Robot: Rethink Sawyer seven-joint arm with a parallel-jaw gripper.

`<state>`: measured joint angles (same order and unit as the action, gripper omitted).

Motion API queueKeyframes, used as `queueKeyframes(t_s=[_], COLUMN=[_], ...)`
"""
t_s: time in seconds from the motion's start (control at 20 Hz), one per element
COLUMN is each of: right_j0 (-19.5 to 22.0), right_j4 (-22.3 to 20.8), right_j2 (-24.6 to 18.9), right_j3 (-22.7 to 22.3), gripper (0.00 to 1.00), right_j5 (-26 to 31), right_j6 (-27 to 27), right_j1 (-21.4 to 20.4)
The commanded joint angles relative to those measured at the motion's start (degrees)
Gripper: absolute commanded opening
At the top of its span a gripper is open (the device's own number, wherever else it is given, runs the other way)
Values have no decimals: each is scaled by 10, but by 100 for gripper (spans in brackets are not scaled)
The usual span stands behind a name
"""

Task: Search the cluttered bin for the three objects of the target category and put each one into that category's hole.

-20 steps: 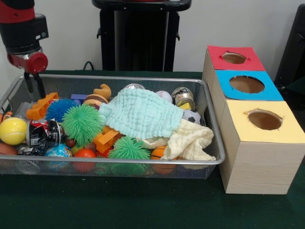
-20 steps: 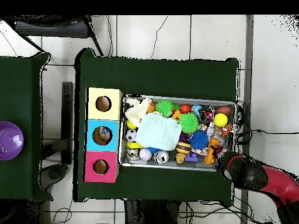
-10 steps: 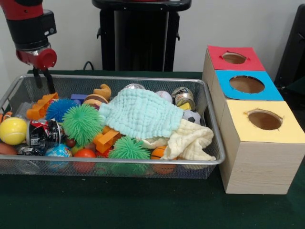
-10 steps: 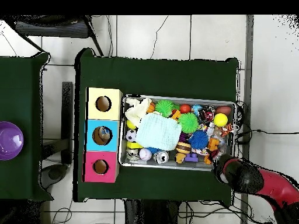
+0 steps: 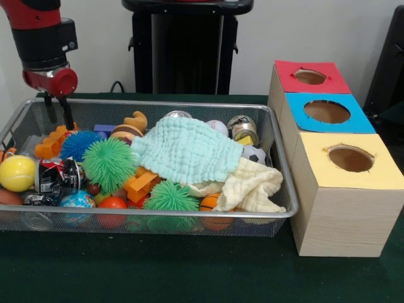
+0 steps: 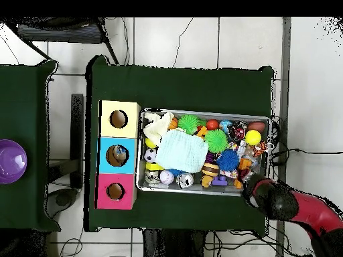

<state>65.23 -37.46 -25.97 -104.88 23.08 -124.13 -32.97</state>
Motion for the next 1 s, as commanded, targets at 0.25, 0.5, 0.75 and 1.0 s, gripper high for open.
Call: queueKeyframes(t_s=[0.25,0.5,0.75,1.0], right_j0=[-34,-52,-80,-97], right_j4=[-52,-68,-88,-85], right_j2=[42,67,103,118], right_j3=[74,105,121,135], gripper=[100,100,100,100], right_j5=[-64,-75,-70,-62], right_j6=[-1,2,2,2], right_j1=[64,92,87,90])
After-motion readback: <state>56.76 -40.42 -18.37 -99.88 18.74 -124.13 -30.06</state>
